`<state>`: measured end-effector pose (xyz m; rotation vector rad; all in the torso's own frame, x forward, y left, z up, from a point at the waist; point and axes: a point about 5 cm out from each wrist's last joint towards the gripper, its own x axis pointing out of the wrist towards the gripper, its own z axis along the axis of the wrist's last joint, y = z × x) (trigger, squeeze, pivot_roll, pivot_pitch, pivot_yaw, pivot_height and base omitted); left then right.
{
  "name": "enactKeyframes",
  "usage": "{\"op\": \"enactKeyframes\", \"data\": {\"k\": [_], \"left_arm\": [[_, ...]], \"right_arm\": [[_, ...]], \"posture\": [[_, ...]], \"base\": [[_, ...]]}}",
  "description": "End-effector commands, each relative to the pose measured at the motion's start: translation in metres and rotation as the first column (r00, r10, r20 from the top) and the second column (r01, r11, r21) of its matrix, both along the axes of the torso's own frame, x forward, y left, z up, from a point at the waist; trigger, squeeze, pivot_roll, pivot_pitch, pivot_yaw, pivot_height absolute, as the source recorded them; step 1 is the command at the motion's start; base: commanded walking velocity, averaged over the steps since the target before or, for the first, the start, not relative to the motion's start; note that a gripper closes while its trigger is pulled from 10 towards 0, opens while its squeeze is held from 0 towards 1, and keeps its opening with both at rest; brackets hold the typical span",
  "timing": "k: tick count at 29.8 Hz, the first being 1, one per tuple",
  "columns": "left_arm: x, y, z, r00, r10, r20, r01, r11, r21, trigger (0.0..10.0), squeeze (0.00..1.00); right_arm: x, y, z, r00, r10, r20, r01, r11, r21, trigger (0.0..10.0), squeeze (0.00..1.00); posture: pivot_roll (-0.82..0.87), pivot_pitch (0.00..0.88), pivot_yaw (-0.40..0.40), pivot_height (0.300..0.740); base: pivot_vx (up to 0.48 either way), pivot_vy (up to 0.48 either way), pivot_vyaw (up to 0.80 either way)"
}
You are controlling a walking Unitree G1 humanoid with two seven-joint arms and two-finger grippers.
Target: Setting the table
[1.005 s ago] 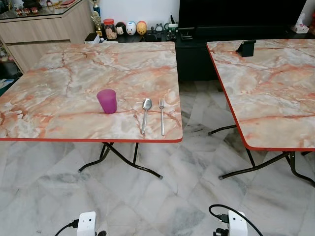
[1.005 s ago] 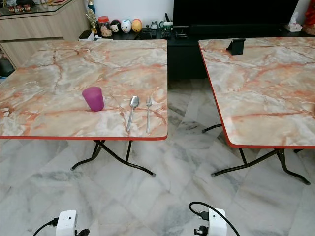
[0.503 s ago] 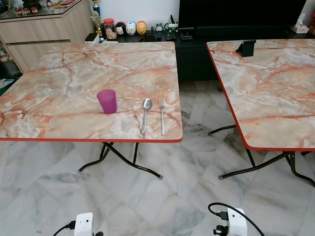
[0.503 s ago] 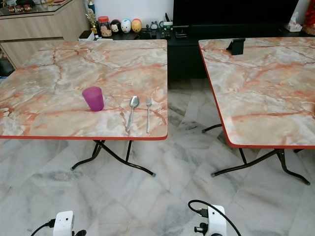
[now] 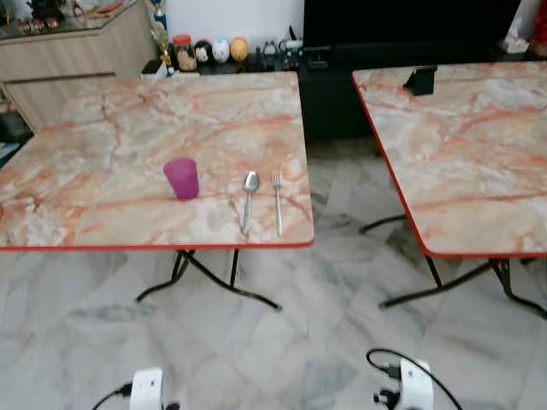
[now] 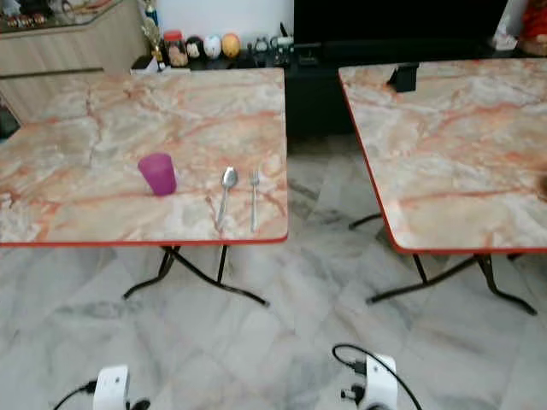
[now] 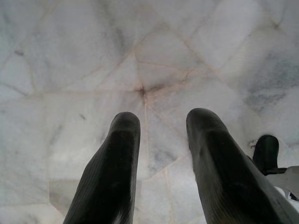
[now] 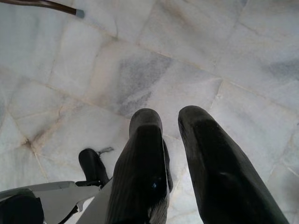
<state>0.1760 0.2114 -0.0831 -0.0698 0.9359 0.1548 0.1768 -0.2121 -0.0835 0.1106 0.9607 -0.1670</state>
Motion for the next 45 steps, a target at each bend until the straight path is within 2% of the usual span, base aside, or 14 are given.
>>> {"op": "enactKeyframes", "data": {"k": [1,26,38,45], "left_arm": [[-0.0056,0.0036,-0.0021,1.0,0.005,-0.023,-0.005,1.0,0.011,10.0,0.0],[-0.0024,0.0032,-0.0006,1.0,-0.017,-0.014,0.017,1.0,0.018,10.0,0.0],[0.0007,0.0023,0.0012,1.0,0.009,0.02,-0.009,1.0,-0.007,10.0,0.0],[0.0014,-0.0003,0.001,1.0,-0.011,0.018,0.011,1.0,-0.013,10.0,0.0]], "right_arm": [[-0.0001,0.0015,-0.0003,1.0,-0.016,0.003,0.016,1.0,0.008,10.0,0.0],[-0.0012,0.0035,-0.0011,1.0,-0.025,0.009,0.025,1.0,0.015,10.0,0.0],[0.0007,0.0023,0.0,1.0,-0.025,0.011,0.025,1.0,0.006,10.0,0.0],[0.0014,0.0019,0.0004,1.0,-0.018,0.012,0.018,1.0,0.006,10.0,0.0]], "posture": [[-0.06,0.0,0.081,0.74],[-0.06,0.0,0.088,0.74],[-0.05,0.0,0.082,0.74],[-0.05,0.0,0.077,0.74]], "base": [[0.0,0.262,0.0],[0.0,0.289,-0.1],[0.0,0.0,0.0],[0.0,0.0,0.0]]}}
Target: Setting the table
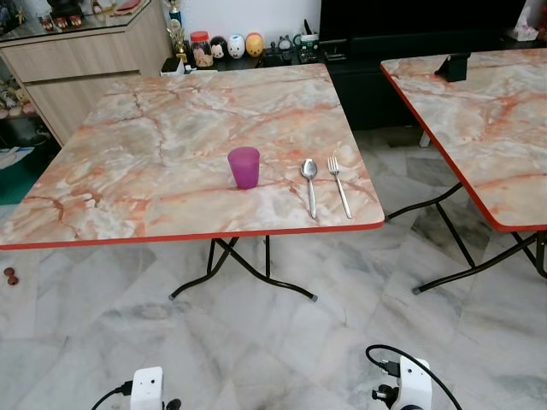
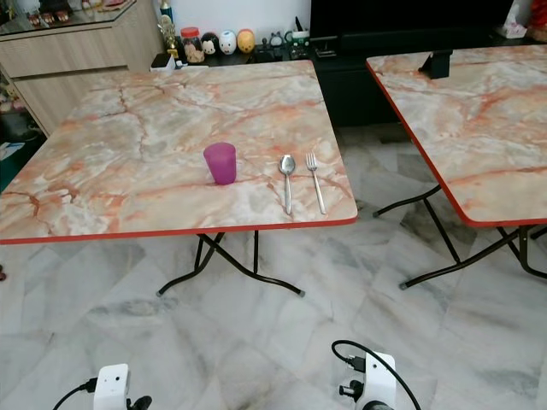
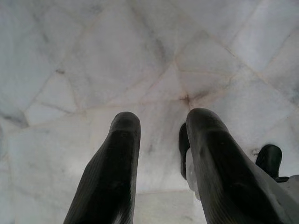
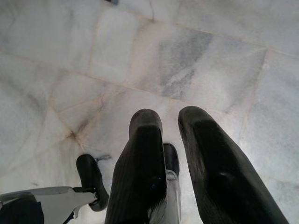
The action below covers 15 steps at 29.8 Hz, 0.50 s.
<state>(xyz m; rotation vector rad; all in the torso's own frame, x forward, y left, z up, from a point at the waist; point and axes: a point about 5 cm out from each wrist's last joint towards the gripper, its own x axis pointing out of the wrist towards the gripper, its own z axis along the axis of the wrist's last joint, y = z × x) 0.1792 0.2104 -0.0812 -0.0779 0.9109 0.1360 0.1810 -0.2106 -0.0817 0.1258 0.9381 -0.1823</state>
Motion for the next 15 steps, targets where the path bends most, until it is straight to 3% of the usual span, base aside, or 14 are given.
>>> {"op": "enactKeyframes", "data": {"k": [1,7,11,15], "left_arm": [[-0.0016,0.0001,-0.0008,1.0,0.0,-0.007,0.0,1.0,-0.001,10.0,0.0],[-0.0014,-0.0027,-0.0012,1.0,-0.003,-0.006,0.003,1.0,-0.006,10.0,0.0],[-0.0015,-0.003,-0.0013,1.0,-0.001,-0.006,0.001,1.0,-0.008,10.0,0.0],[-0.002,-0.0035,-0.0015,1.0,-0.002,-0.005,0.002,1.0,-0.01,10.0,0.0]], "right_arm": [[-0.0027,0.0003,-0.0014,1.0,0.002,-0.01,-0.002,1.0,0.002,10.0,0.0],[-0.0031,0.0003,-0.0017,1.0,0.004,-0.015,-0.004,1.0,0.003,10.0,0.0],[-0.0033,0.0006,-0.0018,1.0,0.005,-0.016,-0.005,1.0,0.008,10.0,0.0],[-0.0036,-0.0001,-0.0018,1.0,0.009,-0.016,-0.009,1.0,-0.003,10.0,0.0]], "posture": [[-0.05,0.0,0.075,0.74],[-0.05,0.0,0.074,0.74],[-0.05,0.0,0.072,0.74],[-0.05,0.0,0.073,0.74]], "base": [[0.259,0.0,0.0],[0.256,0.0,0.0],[0.257,0.0,-0.7],[0.256,0.0,0.0]]}}
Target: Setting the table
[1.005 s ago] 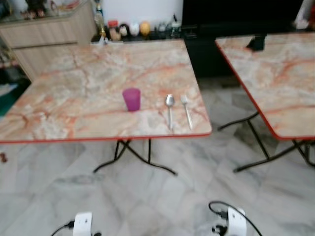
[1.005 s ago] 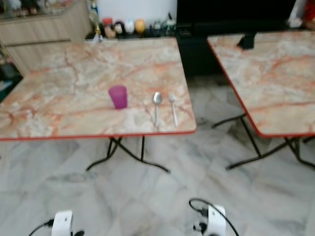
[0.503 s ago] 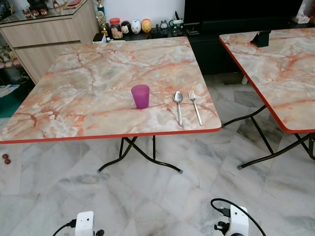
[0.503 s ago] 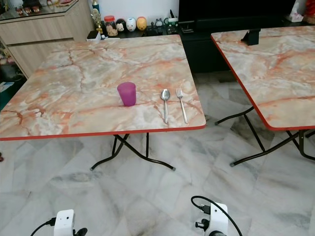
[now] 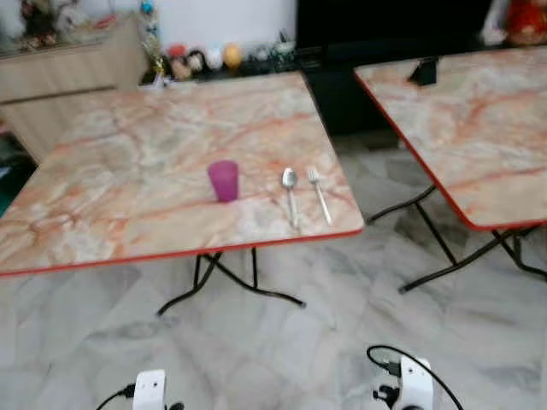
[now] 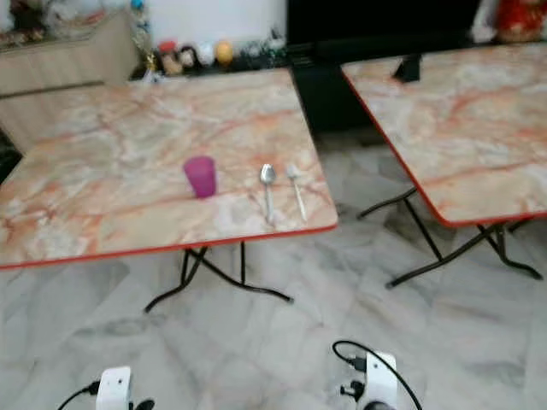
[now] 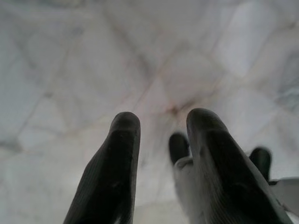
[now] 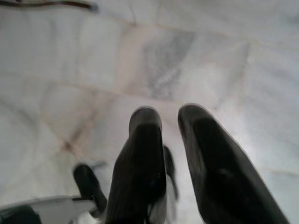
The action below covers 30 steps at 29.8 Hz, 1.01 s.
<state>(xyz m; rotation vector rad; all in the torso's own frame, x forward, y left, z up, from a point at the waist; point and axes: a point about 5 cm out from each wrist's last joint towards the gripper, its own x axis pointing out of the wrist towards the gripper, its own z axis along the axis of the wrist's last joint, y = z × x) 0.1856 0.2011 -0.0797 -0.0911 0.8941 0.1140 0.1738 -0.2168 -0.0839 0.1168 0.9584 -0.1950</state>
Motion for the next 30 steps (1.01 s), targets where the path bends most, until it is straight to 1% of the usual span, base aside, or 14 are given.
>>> {"op": "enactKeyframes", "data": {"k": [1,6,10,15,20,21,25,26,28,29,30], "left_arm": [[-0.009,0.006,-0.003,1.0,0.01,-0.024,-0.01,1.0,0.01,10.0,0.0],[-0.009,0.006,-0.003,1.0,0.005,-0.025,-0.005,1.0,0.01,10.0,0.0],[-0.009,0.007,-0.003,1.0,0.002,-0.023,-0.001,1.0,0.026,10.0,0.0],[-0.008,0.007,-0.002,1.0,0.01,-0.012,-0.01,1.0,0.022,10.0,0.0],[-0.005,0.011,0.0,0.999,0.045,0.018,-0.046,0.998,0.047,10.0,0.0],[-0.002,0.016,0.004,0.997,0.043,0.061,-0.047,0.997,0.063,10.0,0.0],[0.003,0.023,0.011,0.99,0.019,0.14,-0.033,0.995,0.098,10.0,0.0],[0.007,0.029,0.018,0.974,0.043,0.221,-0.064,0.994,0.092,10.0,0.0],[0.009,0.035,0.026,0.954,0.04,0.296,-0.075,0.991,0.107,10.0,0.0],[0.008,0.039,0.032,0.933,0.033,0.358,-0.08,0.99,0.119,10.0,0.0],[0.007,0.041,0.035,0.924,0.034,0.38,-0.087,0.989,0.122,10.0,0.0]], "right_arm": [[0.004,0.006,0.0,1.0,0.019,0.004,-0.019,1.0,0.006,10.0,0.0],[0.003,0.006,0.0,1.0,0.013,0.004,-0.013,1.0,0.008,10.0,0.0],[0.002,0.006,0.0,1.0,0.015,0.003,-0.015,1.0,0.008,10.0,0.0],[0.003,0.006,0.0,1.0,0.016,0.004,-0.016,1.0,0.008,10.0,0.0],[0.003,0.006,0.0,1.0,0.018,0.003,-0.018,1.0,0.006,10.0,0.0],[0.003,0.006,0.0,1.0,0.017,0.002,-0.017,1.0,0.005,10.0,0.0],[0.003,0.005,0.0,1.0,0.015,0.0,-0.015,1.0,0.003,10.0,0.0],[0.003,0.005,0.0,1.0,0.014,-0.001,-0.014,1.0,0.001,10.0,0.0],[0.002,0.004,0.0,1.0,0.015,-0.002,-0.015,1.0,-0.001,10.0,0.0],[0.002,0.004,0.0,1.0,0.018,-0.004,-0.018,1.0,-0.003,10.0,0.0],[0.002,0.004,0.0,1.0,0.019,-0.005,-0.019,1.0,-0.004,10.0,0.0]], "posture": [[-0.05,0.0,0.073,0.74],[-0.06,0.0,0.073,0.74],[-0.06,0.0,0.073,0.74],[-0.05,0.0,0.071,0.74],[-0.05,0.0,0.07,0.74],[-0.05,0.0,0.07,0.74],[-0.05,0.0,0.077,0.74],[-0.04,0.0,0.073,0.74],[-0.04,0.0,0.072,0.74],[-0.03,0.0,0.069,0.74],[-0.03,0.0,0.069,0.74]], "base": [[0.251,0.0,0.0],[0.249,0.0,0.0],[0.0,0.0,0.0],[0.0,0.0,0.0],[0.0,0.0,0.0],[0.0,0.0,0.0],[0.0,0.0,0.0],[0.0,0.0,0.0],[0.0,0.0,0.0],[0.0,0.0,0.0],[0.0,0.0,0.0]]}}
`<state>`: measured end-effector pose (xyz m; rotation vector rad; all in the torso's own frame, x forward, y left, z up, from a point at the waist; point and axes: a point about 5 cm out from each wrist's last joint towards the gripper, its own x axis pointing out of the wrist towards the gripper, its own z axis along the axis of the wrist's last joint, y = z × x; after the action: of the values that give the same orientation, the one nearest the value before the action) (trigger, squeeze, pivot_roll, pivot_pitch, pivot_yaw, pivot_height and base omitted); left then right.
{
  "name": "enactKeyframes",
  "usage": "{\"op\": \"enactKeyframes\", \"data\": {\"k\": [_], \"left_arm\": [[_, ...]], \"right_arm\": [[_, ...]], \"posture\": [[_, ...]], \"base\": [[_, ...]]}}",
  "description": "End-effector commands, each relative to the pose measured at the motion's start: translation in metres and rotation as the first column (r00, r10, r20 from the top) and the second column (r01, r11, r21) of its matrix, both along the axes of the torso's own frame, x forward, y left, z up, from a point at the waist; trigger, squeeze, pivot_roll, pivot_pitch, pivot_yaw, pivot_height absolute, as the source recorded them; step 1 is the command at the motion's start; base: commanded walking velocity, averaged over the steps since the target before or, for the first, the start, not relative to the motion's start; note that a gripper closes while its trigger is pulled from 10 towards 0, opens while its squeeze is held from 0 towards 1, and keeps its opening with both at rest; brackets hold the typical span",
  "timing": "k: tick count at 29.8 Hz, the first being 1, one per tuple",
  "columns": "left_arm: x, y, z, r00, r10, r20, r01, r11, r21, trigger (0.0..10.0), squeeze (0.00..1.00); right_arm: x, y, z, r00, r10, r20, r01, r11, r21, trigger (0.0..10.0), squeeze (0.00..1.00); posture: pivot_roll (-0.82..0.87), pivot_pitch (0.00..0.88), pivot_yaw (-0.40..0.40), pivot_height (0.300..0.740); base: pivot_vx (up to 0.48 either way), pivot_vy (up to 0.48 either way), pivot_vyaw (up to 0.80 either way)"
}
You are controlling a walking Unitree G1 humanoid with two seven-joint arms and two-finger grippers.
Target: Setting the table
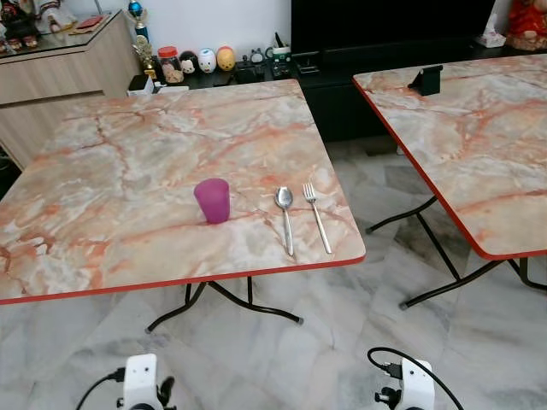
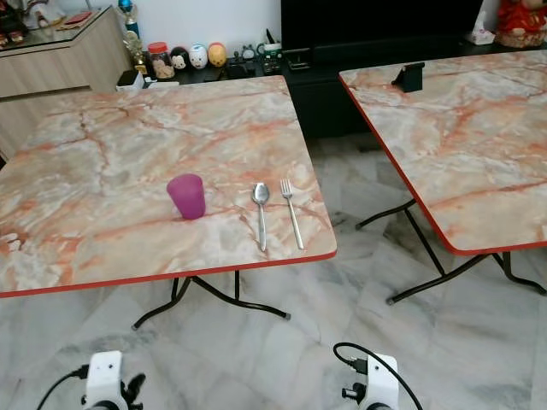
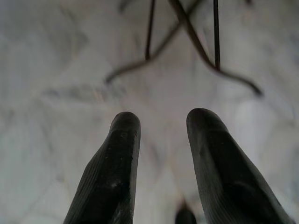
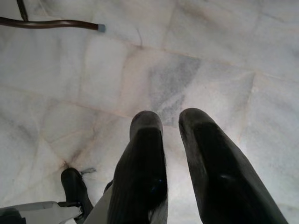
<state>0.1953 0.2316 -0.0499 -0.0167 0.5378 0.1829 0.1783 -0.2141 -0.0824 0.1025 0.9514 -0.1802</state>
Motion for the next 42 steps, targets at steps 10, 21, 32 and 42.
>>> {"op": "enactKeyframes", "data": {"k": [10,21,32,42], "left_arm": [[-0.031,0.023,0.052,0.961,0.018,0.277,-0.056,0.99,0.132,10.0,0.0],[0.032,0.003,0.147,0.808,-0.006,0.589,-0.094,0.986,0.139,10.0,0.0],[0.094,-0.048,0.187,0.724,-0.166,0.669,0.124,0.986,0.11,10.0,0.0],[0.096,-0.054,0.188,0.732,-0.182,0.657,0.148,0.983,0.107,10.0,0.0]], "right_arm": [[-0.001,-0.001,0.0,1.0,0.012,-0.009,-0.012,1.0,0.001,10.0,0.0],[0.0,-0.003,0.001,1.0,0.022,-0.009,-0.022,1.0,-0.01,10.0,0.0],[0.001,-0.001,0.001,1.0,-0.013,0.003,0.013,1.0,0.004,10.0,0.0],[0.0,-0.002,0.0,1.0,-0.007,-0.009,0.007,1.0,-0.003,10.0,0.0]], "posture": [[-0.01,0.0,0.057,0.74],[0.01,0.0,0.034,0.74],[-0.03,0.0,0.054,0.74],[-0.02,0.0,0.051,0.74]], "base": [[0.0,0.0,0.0],[0.0,0.0,0.0],[0.0,0.0,0.0],[0.0,0.0,0.0]]}}
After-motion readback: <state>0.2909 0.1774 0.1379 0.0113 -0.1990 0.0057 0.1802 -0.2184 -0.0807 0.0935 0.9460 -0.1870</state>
